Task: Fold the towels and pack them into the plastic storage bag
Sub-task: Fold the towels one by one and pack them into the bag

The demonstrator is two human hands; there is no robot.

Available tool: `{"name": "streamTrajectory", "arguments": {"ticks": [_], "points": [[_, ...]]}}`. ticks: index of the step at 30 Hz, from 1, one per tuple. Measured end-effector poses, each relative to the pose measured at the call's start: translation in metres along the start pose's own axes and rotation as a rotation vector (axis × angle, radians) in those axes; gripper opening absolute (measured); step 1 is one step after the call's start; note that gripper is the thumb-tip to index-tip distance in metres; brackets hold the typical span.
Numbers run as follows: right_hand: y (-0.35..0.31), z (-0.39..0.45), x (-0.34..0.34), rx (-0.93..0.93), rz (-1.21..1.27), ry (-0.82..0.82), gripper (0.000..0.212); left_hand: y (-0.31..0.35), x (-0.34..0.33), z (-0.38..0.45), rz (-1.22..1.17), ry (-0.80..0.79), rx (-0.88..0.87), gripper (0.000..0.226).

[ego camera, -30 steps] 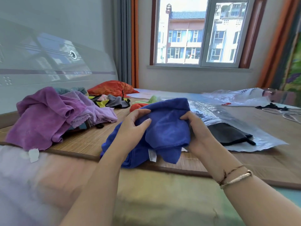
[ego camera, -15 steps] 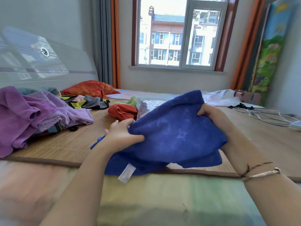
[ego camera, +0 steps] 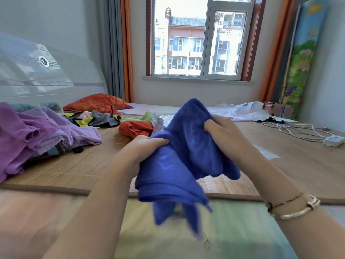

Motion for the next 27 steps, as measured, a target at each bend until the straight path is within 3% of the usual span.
{"name": "streamTrajectory", "arguments": {"ticks": [2, 5, 7, 11, 13, 17, 18, 20, 22, 24, 27], "points": [[-0.021, -0.015, -0.015, 0.159, -0.167, -0.111, 0.020, -0.011, -0.004, 0.000, -0.159, -0.016, 0.081, 0.029], [-0.032, -0.035, -0.034, 0.243, -0.299, -0.307, 0.021, -0.011, -0.015, -0.007, -0.349, -0.066, 0.085, 0.037], [-0.026, -0.043, -0.038, 0.224, -0.357, -0.447, 0.030, -0.005, -0.021, -0.013, -0.477, -0.114, 0.070, 0.055], [-0.009, -0.050, -0.026, 0.085, -0.184, -0.610, 0.044, 0.016, -0.042, -0.033, -0.626, -0.403, 0.149, 0.054], [-0.002, -0.043, -0.015, 0.050, -0.049, -0.536, 0.040, 0.022, -0.051, -0.033, -0.491, -0.402, 0.040, 0.041], [0.019, -0.019, 0.040, 0.166, -0.142, 0.054, 0.025, 0.030, -0.073, -0.031, -0.467, -0.441, -0.069, 0.037], [0.024, -0.017, 0.050, 0.188, -0.181, 0.118, 0.028, 0.034, -0.079, -0.031, -0.501, -0.480, -0.088, 0.035], [0.042, -0.013, 0.059, 0.110, -0.131, 0.066, 0.043, 0.038, -0.093, -0.031, -0.523, -0.560, -0.106, 0.033], [0.068, -0.008, 0.057, -0.084, -0.087, -0.056, 0.056, 0.032, -0.106, -0.025, -0.444, -0.567, -0.104, 0.031], [0.095, -0.005, 0.050, -0.206, -0.178, -0.152, 0.056, 0.021, -0.114, -0.011, -0.235, -0.450, -0.141, 0.027], [0.126, -0.002, 0.031, -0.175, -0.321, -0.203, 0.033, 0.016, -0.116, 0.012, 0.258, -0.141, -0.354, 0.019]]}}
Point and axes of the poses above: each hand's wrist, its own z-axis towards the middle knuckle, its own x-axis out of the back of the hand, y = z × x, the point moved 7 cm from there along z, towards the middle knuckle, and after that the axes turned 1 degree about z, right-handed, at the moved point
